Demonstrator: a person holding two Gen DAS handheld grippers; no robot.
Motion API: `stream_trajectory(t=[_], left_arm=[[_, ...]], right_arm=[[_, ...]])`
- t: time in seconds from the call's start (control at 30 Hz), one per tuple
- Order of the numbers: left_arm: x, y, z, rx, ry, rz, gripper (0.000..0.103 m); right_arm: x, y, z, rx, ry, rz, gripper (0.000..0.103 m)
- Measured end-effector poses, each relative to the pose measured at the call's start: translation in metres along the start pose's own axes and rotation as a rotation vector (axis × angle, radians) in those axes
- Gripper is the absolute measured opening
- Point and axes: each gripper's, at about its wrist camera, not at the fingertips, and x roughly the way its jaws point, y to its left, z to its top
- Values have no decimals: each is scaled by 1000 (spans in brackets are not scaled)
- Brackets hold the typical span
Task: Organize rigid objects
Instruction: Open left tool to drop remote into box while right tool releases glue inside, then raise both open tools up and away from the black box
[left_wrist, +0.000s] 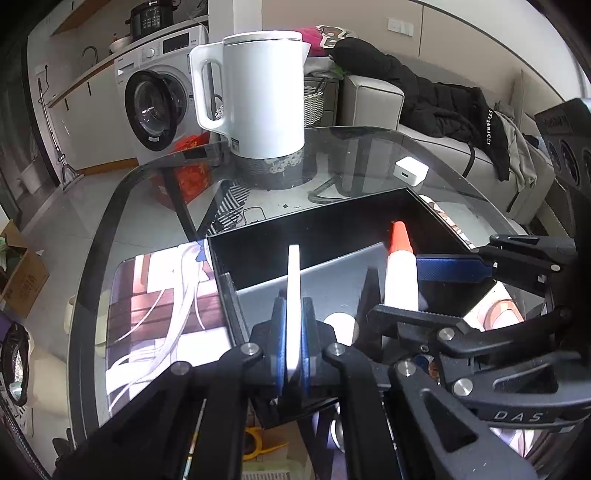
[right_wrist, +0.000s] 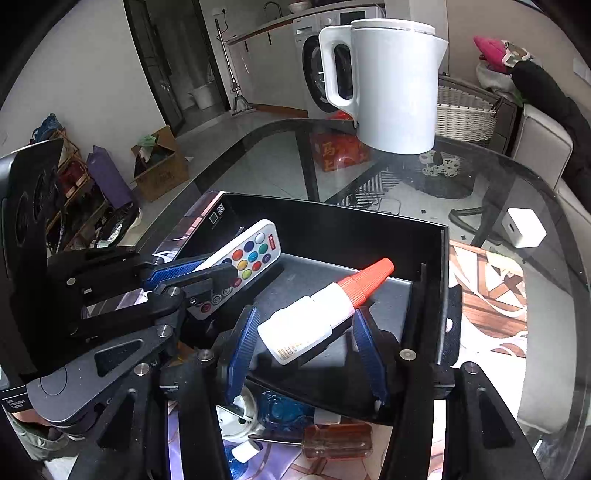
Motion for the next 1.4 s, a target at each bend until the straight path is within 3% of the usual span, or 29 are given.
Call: stream_trajectory(t=[0.2, 0.27, 0.33, 0.4, 0.5, 0.53, 0.6, 0.73, 0.9, 1.07, 1.17, 1.3, 1.4], left_arm=[[-7, -8, -3, 0, -13, -19, 10], [-11, -7, -3, -19, -17, -28, 21], [-15, -2, -4, -71, -14, -52, 42], [-21, 1, -4, -107, -18, -64, 52], [-36, 2, -3, -153, -39, -43, 66], [-45, 2, -4, -156, -67, -15, 74], [-63, -1, -7, -143, -147, 27, 79], [-97, -11, -12, -84, -286, 139, 79], [-140, -18, -26, -9, -506, 175, 79], [-171, -9, -36, -28, -664, 235, 82], [-182, 2, -38, -79, -702, 231, 84], [-190, 14, -34, -89, -648, 174, 84], [-190, 18, -35, -84, -604, 166, 86]], right_arm=[[-8, -4, -1, 19, -15, 11, 55], [-15, -4, -2, 19, -35, 0, 55], [-24, -6, -3, 27, -61, -4, 55], [-34, -7, -6, 35, -100, -15, 57], [-52, -11, -9, 55, -176, -36, 71], [-58, -12, -11, 61, -204, -44, 78], [-71, -13, -15, 75, -258, -51, 81], [-94, -11, -21, 84, -352, -83, 86], [-126, -5, -30, 112, -484, -108, 93], [-165, 14, -46, 106, -669, -163, 103], [-182, 32, -54, 55, -745, -202, 102], [-195, 49, -63, 57, -780, -285, 103], [-204, 54, -68, 65, -811, -290, 103]])
